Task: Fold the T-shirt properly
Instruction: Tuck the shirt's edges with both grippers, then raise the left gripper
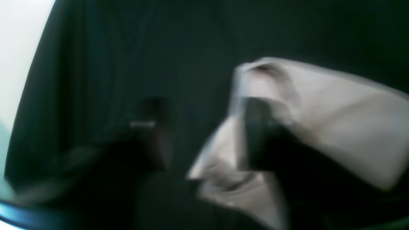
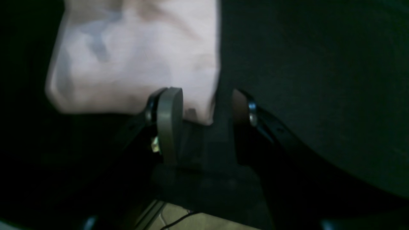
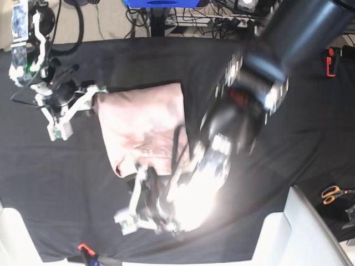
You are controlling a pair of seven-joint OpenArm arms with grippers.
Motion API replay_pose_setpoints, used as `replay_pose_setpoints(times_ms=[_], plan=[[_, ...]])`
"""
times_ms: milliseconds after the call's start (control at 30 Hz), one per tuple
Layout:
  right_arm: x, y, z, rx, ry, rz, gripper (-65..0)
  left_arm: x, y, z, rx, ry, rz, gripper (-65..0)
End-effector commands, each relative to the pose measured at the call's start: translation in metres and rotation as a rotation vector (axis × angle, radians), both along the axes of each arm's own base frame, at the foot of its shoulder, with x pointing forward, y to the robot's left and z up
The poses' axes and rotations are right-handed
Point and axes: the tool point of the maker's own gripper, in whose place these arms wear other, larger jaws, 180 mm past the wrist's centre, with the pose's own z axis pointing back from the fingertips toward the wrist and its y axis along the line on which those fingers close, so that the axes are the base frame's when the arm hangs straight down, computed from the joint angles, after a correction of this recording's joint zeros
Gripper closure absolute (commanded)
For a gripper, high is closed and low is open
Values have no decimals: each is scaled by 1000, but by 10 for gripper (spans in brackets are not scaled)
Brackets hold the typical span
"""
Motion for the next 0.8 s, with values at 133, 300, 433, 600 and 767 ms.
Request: replay_pose_setpoints(times_ms=[133,300,433,600,767], plan=[[3,23,8,28,-35,62,-96,-52,14,-20,-77,30,70,0],[17,34,3,36,-34,90,-5,-100,14,-60,-107,140,73,0],[29,43,-6,39,-15,115,-3,-113,8,-70,-146,158,68,0],[43,49,-15,32,4,136,-5,-118,14,-80,-125,183,73,0],[52,48,-35,38,59,110,-5,-124,29,-91,-88,198,76,0]])
